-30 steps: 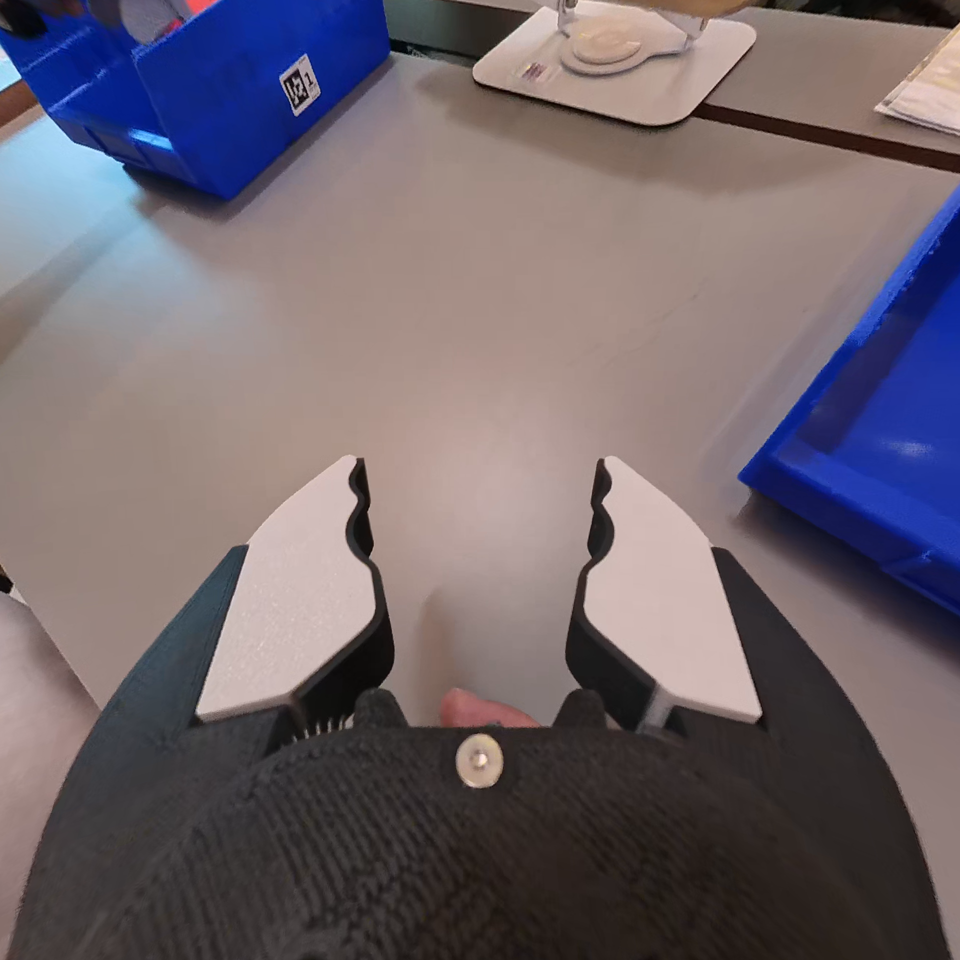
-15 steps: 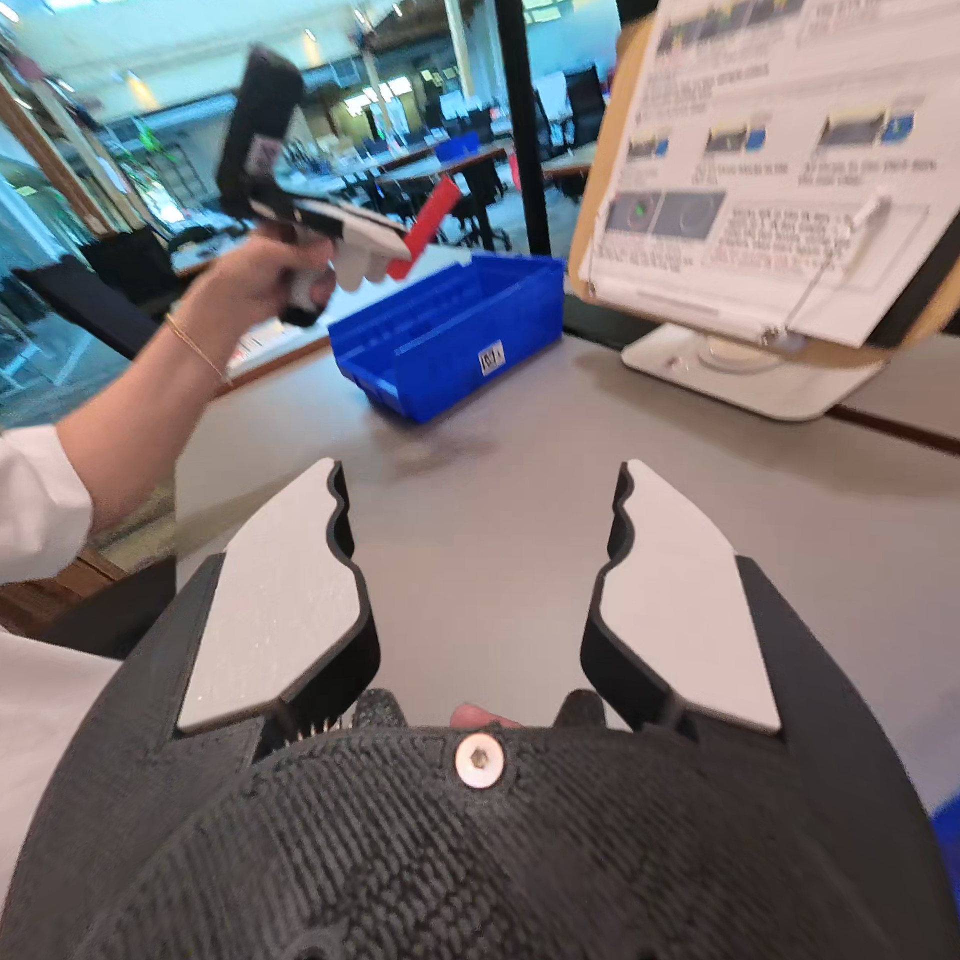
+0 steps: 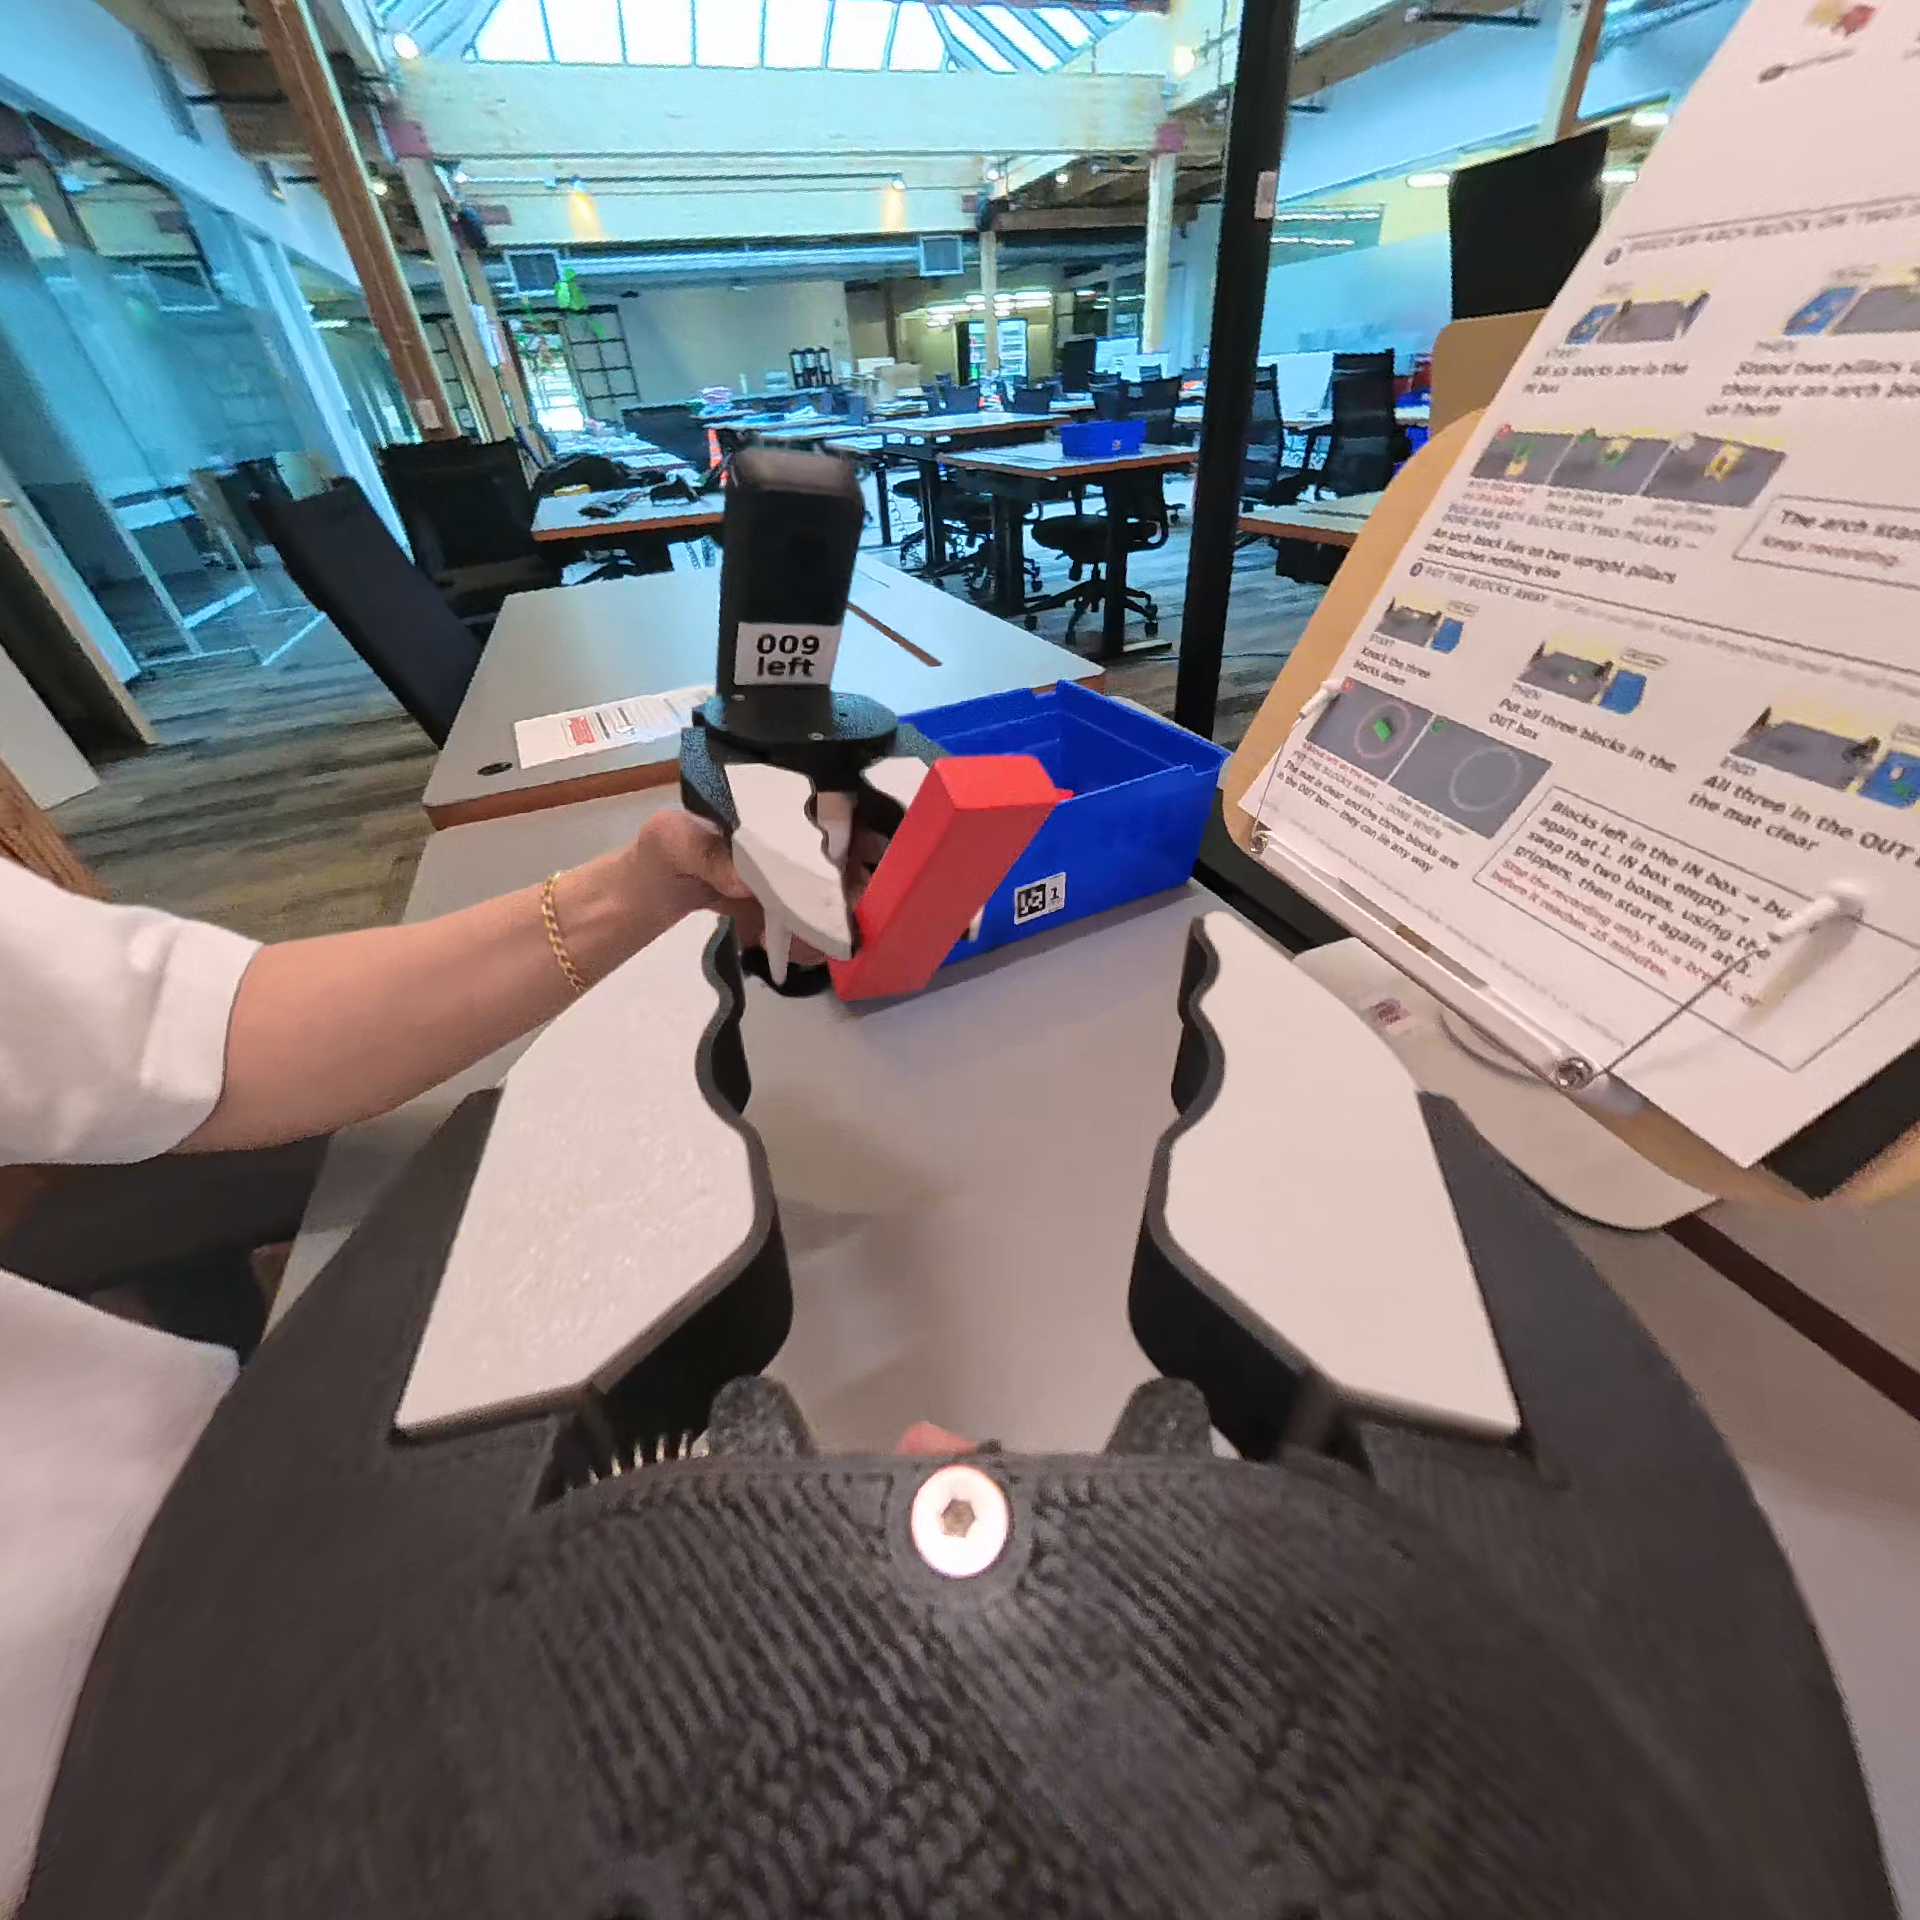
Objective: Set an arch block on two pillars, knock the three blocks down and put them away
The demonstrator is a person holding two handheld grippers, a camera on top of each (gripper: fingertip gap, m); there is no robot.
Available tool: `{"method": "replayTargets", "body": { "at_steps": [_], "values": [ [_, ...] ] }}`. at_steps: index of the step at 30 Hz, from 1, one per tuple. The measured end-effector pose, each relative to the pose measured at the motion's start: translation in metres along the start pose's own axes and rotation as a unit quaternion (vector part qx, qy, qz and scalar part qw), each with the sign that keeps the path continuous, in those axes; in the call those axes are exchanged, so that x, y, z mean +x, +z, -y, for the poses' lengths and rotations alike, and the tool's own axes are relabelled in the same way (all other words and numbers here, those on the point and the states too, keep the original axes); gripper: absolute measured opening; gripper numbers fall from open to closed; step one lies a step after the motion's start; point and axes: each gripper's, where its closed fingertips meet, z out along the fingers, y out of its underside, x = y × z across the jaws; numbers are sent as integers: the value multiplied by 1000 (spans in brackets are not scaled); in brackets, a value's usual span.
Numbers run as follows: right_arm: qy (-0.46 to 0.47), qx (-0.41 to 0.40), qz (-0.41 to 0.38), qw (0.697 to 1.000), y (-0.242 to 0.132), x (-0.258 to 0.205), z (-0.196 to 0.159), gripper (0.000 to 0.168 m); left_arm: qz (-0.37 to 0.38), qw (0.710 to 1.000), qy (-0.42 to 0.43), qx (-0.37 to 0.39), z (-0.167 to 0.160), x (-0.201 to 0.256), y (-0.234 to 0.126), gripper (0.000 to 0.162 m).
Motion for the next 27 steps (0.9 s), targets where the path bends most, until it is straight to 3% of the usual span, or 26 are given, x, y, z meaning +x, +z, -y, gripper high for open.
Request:
{"method": "replayTargets", "body": {
  "at_steps": [10,14,27],
  "values": [
    [-52,-32,75,995,23,-22,-7,74,-51,997,47,21,-7,23,11,32],
    [-34,-20,108,993,28,-27,-4,60,-60,996,57,33,-5,28,11,32],
    [-34,-32,114,992,27,-33,-8,41,-66,995,73,26,-6,36,16,32]
  ]
}}
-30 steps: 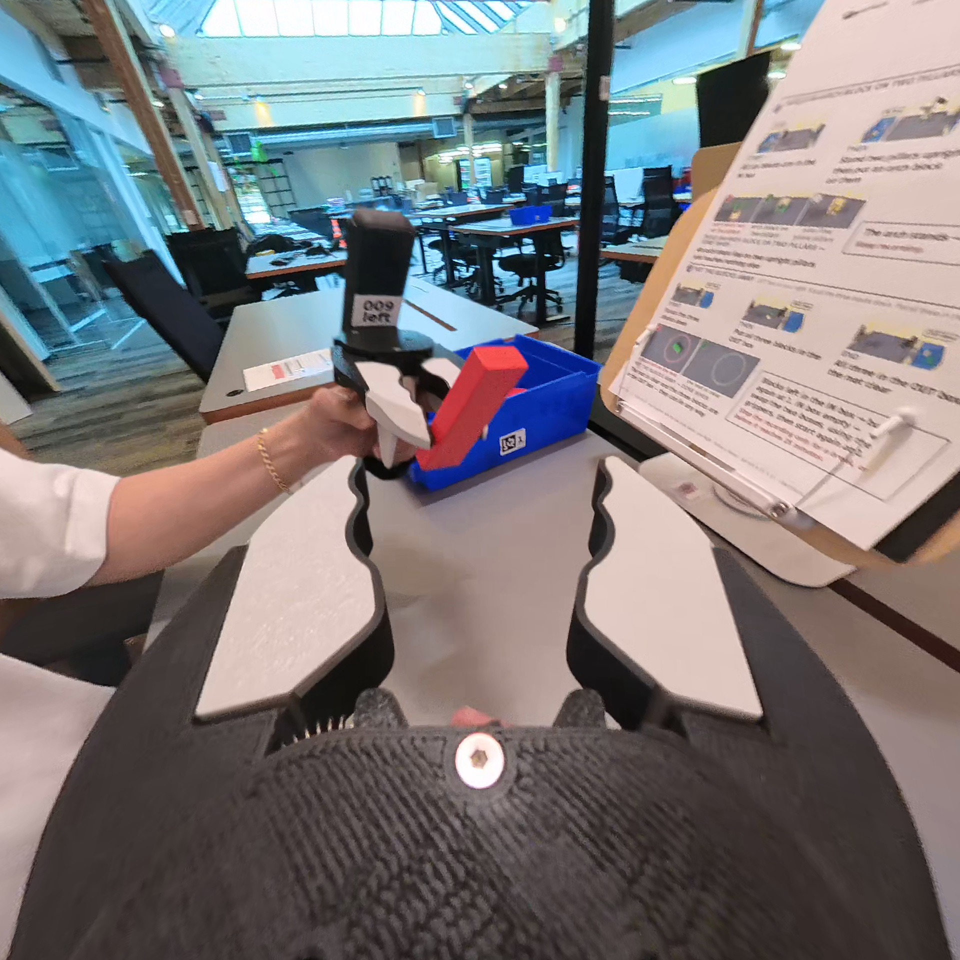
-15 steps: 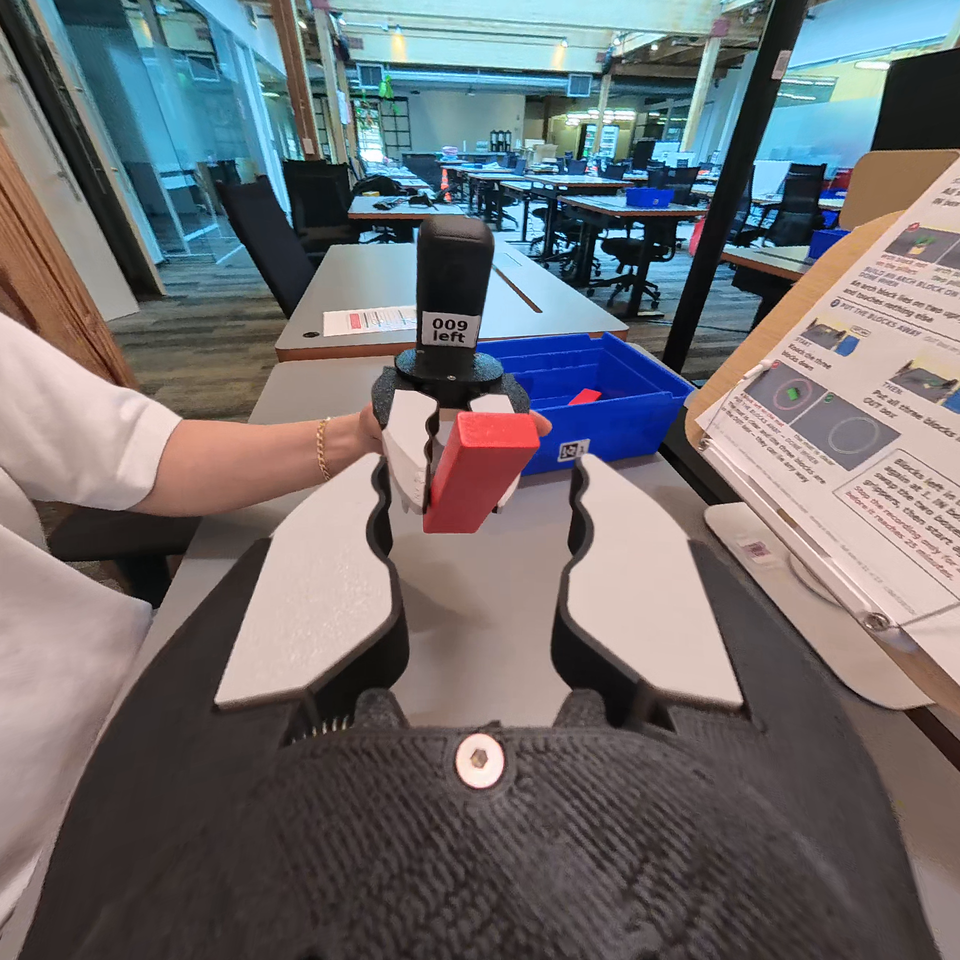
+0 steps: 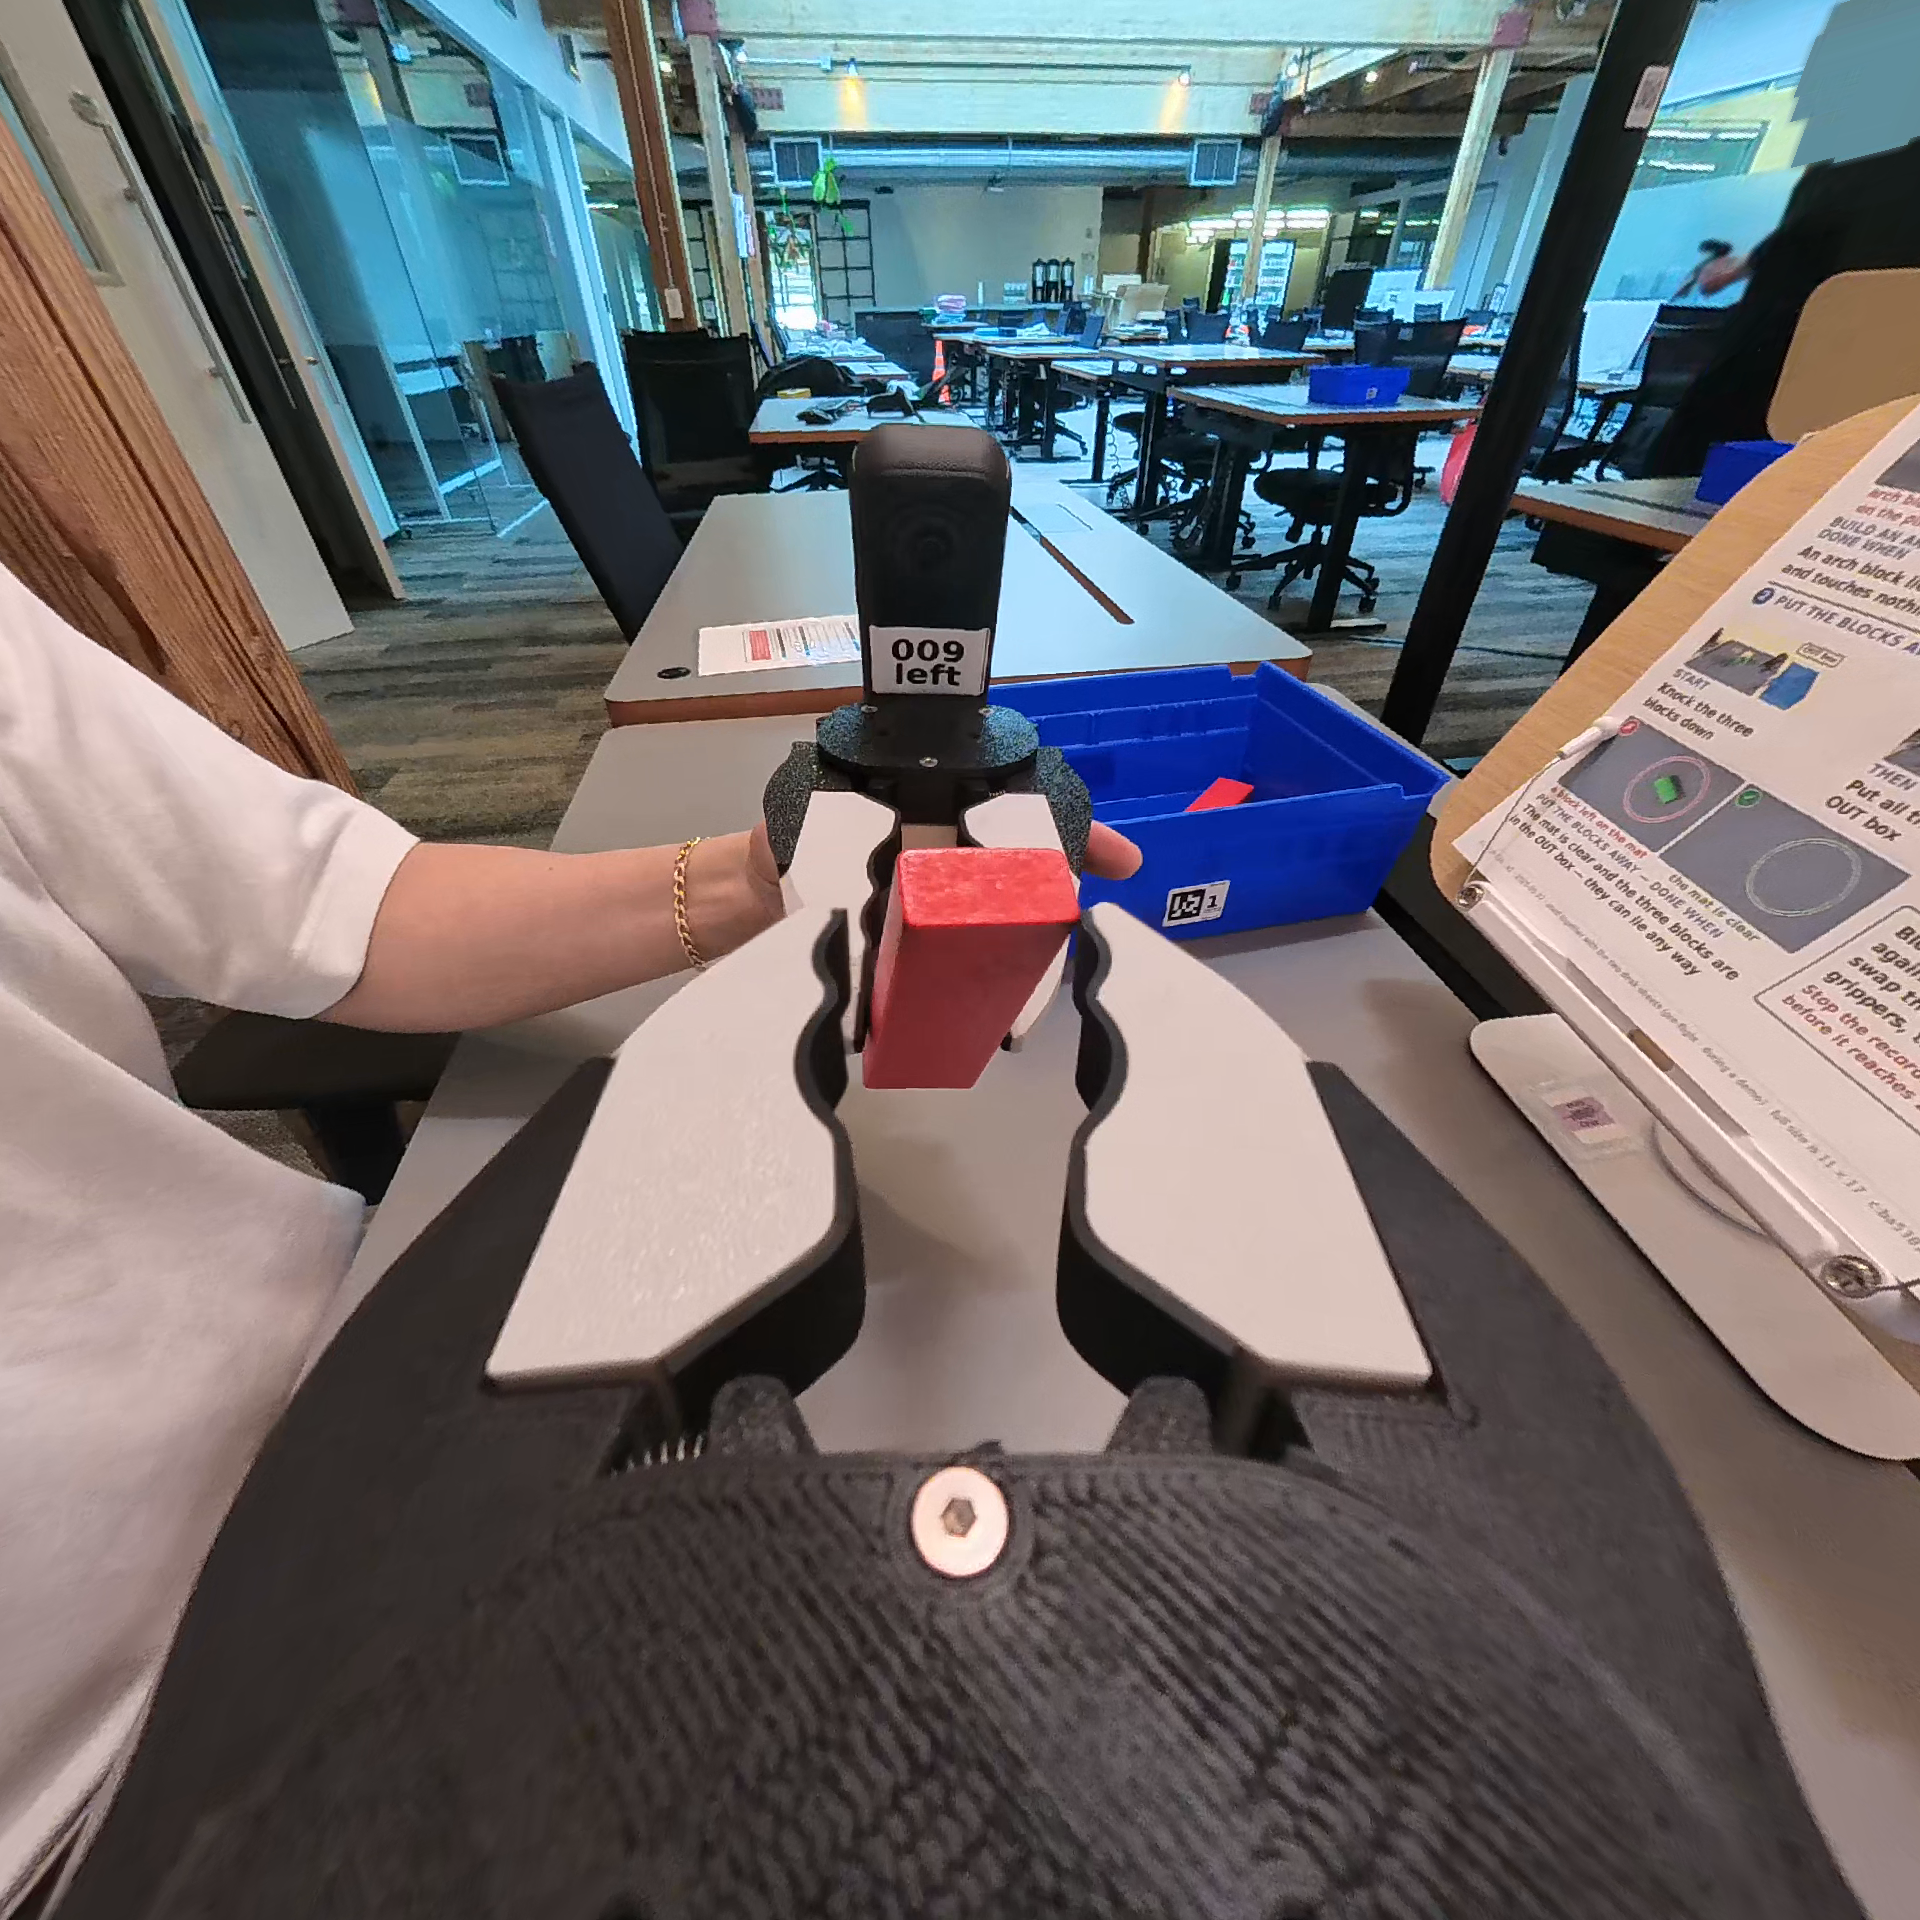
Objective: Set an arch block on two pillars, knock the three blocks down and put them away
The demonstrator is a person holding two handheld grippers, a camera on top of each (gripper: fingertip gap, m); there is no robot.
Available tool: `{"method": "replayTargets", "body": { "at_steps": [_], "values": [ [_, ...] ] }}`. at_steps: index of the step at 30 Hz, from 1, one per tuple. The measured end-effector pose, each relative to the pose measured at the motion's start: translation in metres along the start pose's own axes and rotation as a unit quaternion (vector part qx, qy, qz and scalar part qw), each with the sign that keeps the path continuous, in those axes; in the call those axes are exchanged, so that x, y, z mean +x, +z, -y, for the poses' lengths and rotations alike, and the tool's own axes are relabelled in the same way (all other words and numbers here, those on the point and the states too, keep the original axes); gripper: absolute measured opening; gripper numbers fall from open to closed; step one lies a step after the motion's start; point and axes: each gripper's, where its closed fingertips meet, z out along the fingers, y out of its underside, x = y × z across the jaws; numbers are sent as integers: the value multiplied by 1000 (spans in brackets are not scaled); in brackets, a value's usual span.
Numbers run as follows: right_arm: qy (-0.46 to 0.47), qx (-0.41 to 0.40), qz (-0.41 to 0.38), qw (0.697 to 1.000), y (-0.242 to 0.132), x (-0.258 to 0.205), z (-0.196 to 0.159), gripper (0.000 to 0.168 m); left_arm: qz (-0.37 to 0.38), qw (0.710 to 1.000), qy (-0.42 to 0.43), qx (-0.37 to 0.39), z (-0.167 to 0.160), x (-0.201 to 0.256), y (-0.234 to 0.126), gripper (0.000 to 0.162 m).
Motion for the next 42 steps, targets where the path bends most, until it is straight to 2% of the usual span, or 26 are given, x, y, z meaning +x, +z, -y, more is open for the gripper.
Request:
{"method": "replayTargets", "body": {
  "at_steps": [18,19,22,27,35,39,42],
  "values": [
    [-25,-34,-1,999,-2,3,-12,34,2,1000,-18,-20,-12,-2,5,31],
    [-30,-41,-6,999,-3,4,-14,34,7,999,-25,-20,-12,-4,5,34],
    [-39,-67,-34,996,-7,17,-23,33,43,998,-41,-26,-17,-16,3,63],
    [-39,-98,-73,992,-27,46,-35,33,120,990,-38,-65,-32,-35,-10,77],
    [-57,-135,-50,988,-47,88,-66,34,150,984,-76,-58,-42,-41,-33,81],
    [-41,-106,-31,993,-42,102,-75,33,156,983,-85,-56,-48,-38,-40,81],
    [-36,-121,-25,992,-35,110,-93,33,159,982,-89,-55,-52,-37,-44,81]
  ]
}}
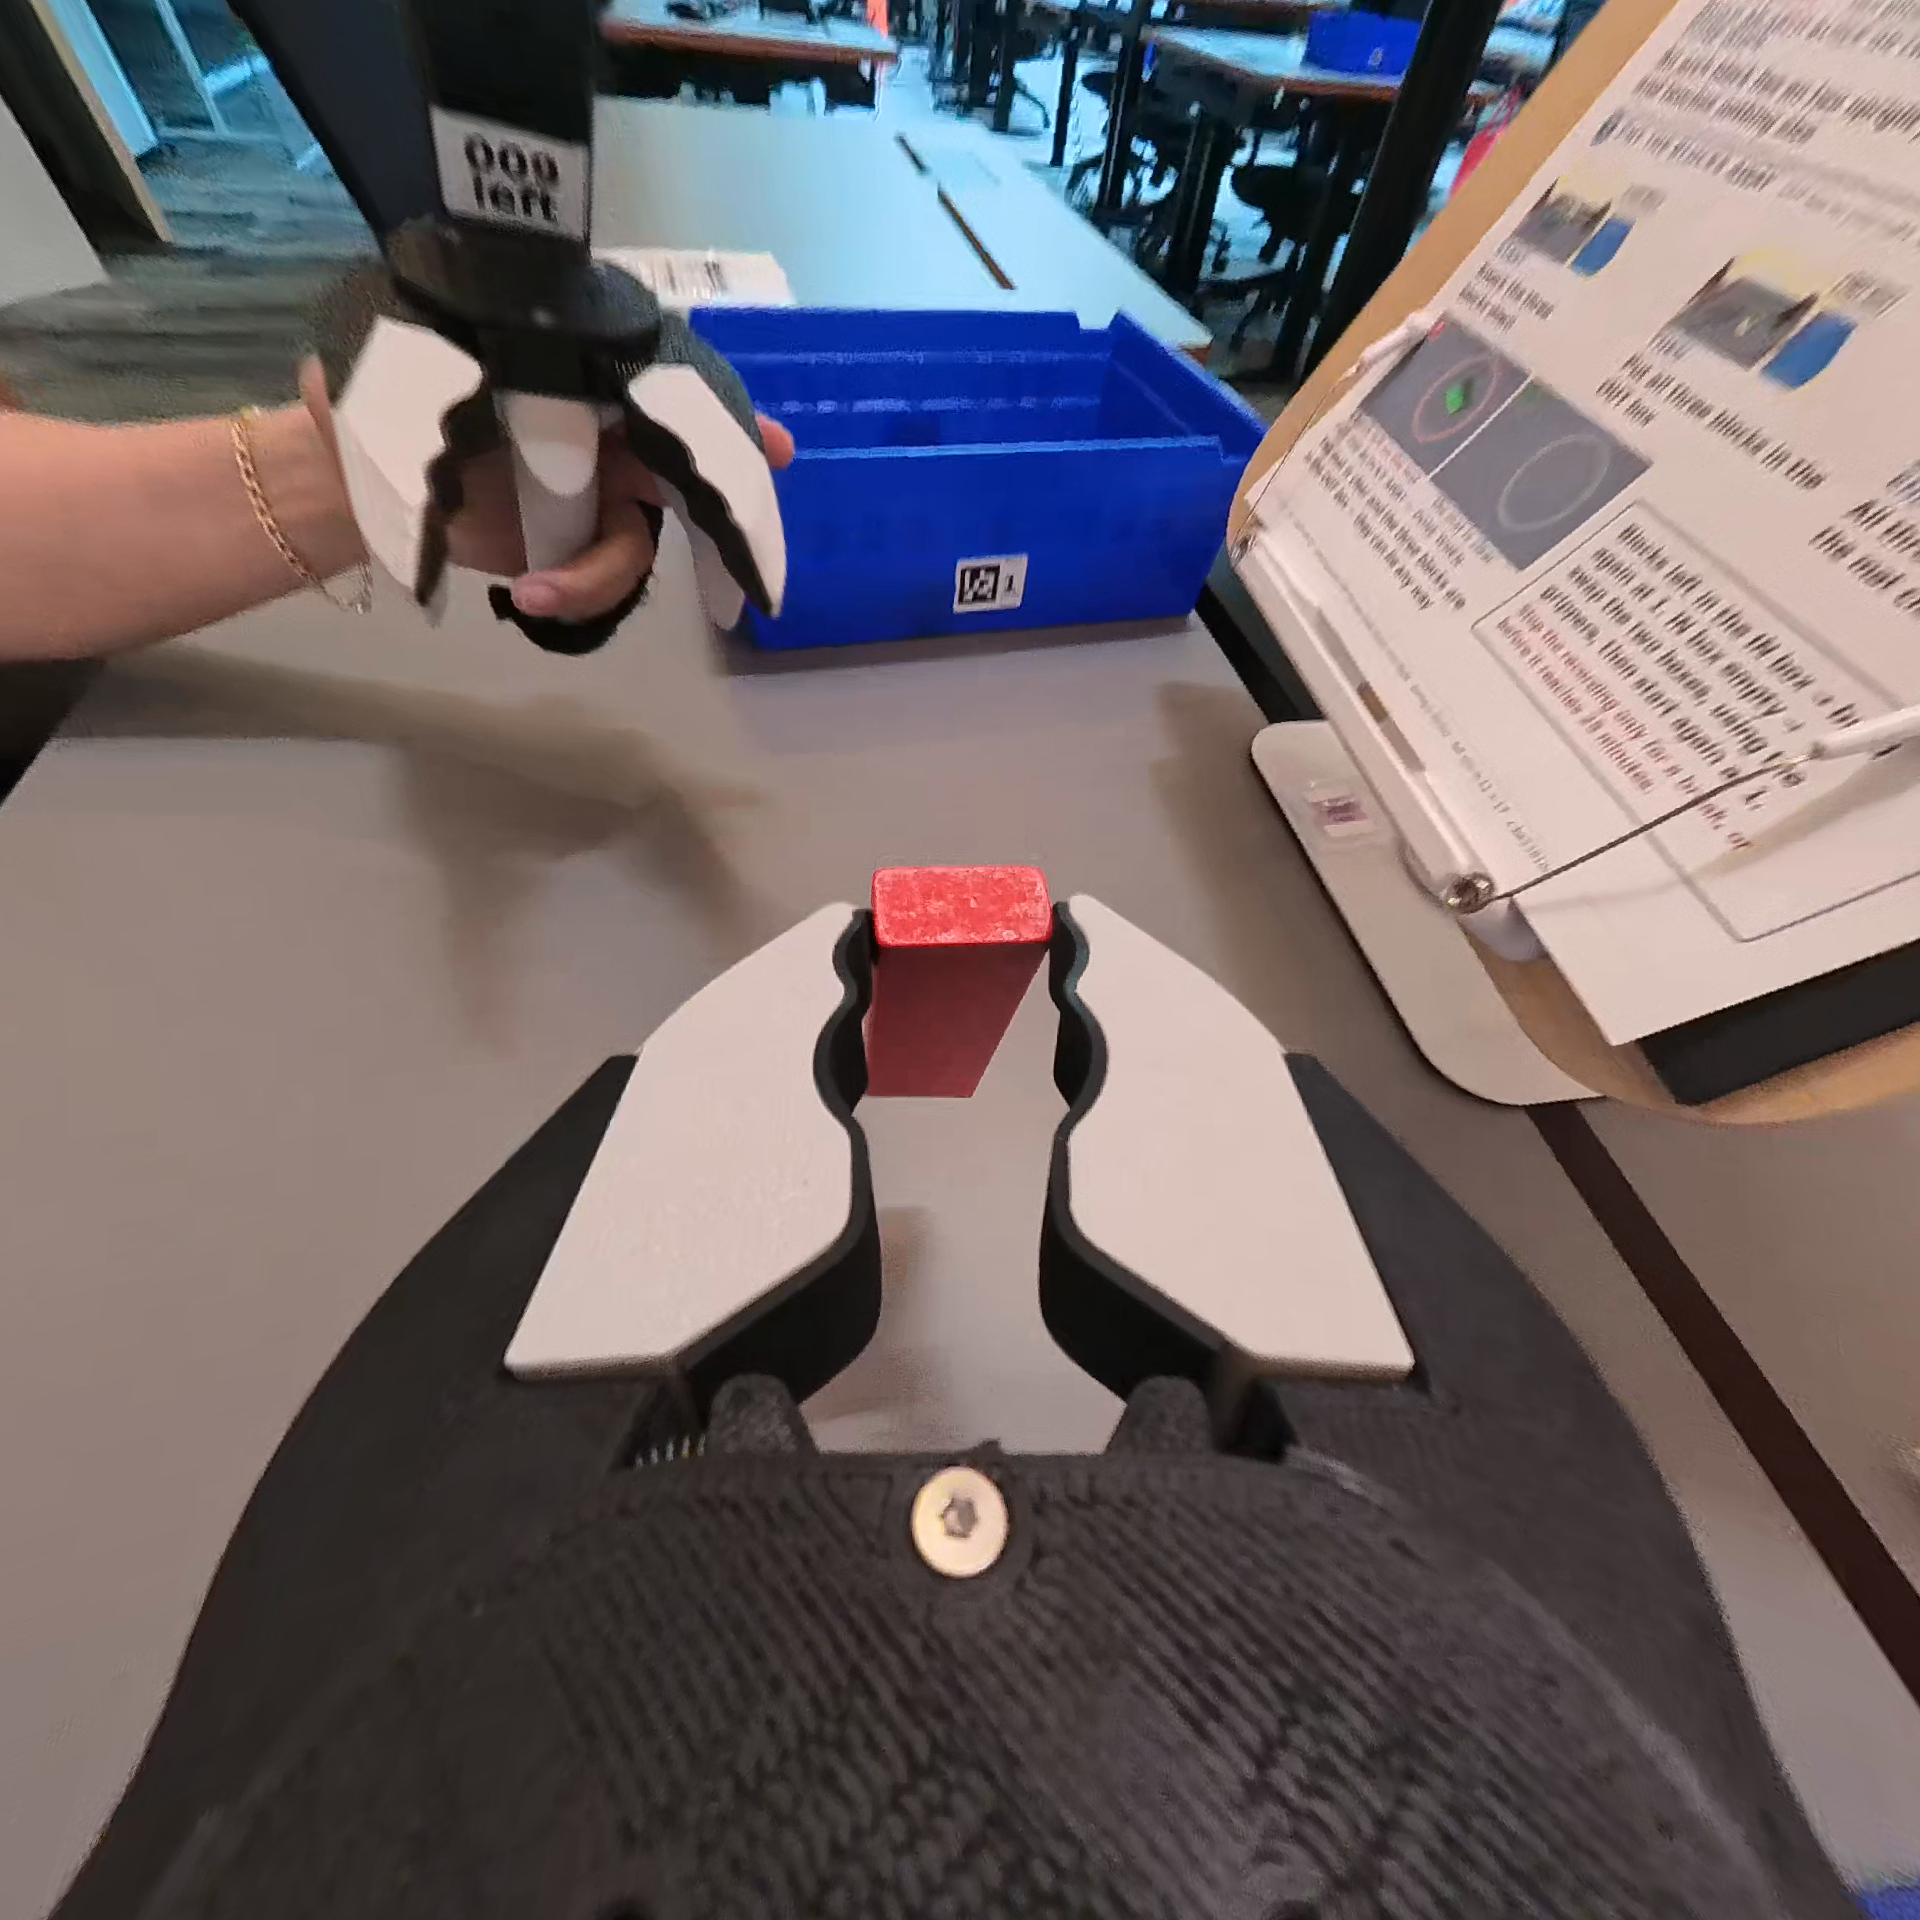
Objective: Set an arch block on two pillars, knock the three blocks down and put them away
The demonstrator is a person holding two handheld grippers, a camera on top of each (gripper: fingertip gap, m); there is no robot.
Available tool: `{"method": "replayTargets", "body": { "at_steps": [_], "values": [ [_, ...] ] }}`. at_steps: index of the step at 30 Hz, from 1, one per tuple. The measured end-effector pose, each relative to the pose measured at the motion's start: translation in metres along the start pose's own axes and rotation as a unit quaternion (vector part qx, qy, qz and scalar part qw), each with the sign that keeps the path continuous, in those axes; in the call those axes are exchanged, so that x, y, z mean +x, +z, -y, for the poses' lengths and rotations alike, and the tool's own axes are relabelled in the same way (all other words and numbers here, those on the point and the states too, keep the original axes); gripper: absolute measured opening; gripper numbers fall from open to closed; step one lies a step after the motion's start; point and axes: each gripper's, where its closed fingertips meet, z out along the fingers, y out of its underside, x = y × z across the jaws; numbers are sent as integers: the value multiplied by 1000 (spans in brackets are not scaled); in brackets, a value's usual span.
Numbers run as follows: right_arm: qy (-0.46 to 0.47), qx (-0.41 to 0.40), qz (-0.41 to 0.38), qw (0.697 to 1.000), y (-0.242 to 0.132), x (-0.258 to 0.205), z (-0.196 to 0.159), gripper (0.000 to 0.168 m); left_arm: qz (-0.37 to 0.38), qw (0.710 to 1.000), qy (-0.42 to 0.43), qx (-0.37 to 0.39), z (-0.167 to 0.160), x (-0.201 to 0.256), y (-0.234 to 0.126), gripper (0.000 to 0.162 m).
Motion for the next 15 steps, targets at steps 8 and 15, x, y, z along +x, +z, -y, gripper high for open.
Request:
{"method": "replayTargets", "body": {
  "at_steps": [8,15],
  "values": [
    [-44,-96,39,994,34,-2,-29,33,0,1000,-16,-12,-14,0,-2,81],
    [-40,-98,48,993,46,1,-41,34,-3,1000,-19,-10,-14,3,-2,81]
  ]
}}
